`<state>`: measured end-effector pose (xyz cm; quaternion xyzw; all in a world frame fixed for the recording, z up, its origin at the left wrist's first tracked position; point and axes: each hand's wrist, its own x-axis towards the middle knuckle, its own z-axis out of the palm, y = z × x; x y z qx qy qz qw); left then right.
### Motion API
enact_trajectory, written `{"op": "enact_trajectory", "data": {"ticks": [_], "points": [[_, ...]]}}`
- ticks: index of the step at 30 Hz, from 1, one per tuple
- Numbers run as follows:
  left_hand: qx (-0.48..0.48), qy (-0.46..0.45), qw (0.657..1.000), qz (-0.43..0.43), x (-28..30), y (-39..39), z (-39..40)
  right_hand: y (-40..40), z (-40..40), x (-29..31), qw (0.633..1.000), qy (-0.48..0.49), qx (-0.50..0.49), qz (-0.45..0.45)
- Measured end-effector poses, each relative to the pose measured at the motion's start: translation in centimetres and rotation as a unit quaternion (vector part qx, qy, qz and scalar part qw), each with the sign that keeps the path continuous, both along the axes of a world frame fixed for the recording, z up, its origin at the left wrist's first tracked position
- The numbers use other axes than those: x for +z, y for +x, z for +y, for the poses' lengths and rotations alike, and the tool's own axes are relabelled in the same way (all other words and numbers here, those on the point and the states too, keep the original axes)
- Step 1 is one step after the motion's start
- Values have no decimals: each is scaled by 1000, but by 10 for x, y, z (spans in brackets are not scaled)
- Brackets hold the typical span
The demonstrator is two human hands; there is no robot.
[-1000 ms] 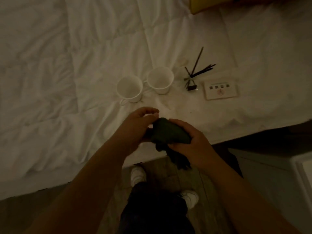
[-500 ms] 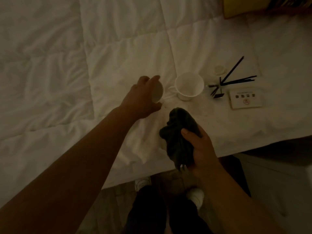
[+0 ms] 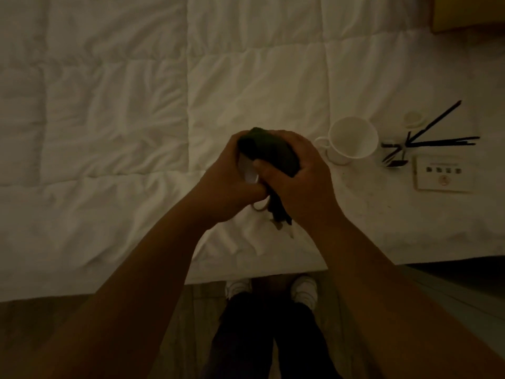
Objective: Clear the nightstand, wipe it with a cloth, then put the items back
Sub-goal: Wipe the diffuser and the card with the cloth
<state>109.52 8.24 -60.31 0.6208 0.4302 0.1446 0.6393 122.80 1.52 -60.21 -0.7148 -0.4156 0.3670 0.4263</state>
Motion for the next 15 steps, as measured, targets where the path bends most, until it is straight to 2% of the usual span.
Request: {"op": "enact_trajectory", "data": {"ticks": [4,6,8,11,15], "points": [[-95,75,990,67,7,-9,-2,19,5,5,974,-75,-24,212],[-131,90,986,49,9,-12,-5,28,2,4,926,-129,-20,355],[-129,29,991,2,12,-13,-7,33,-4,4,869,-149,-25,471],[-85,-74,987,-112,9,-9,-17,39,-12,1,825,-118,-32,552],[-12,-167,959,-227,0,0,-36,47,-19,0,814,-85,-16,574]]}}
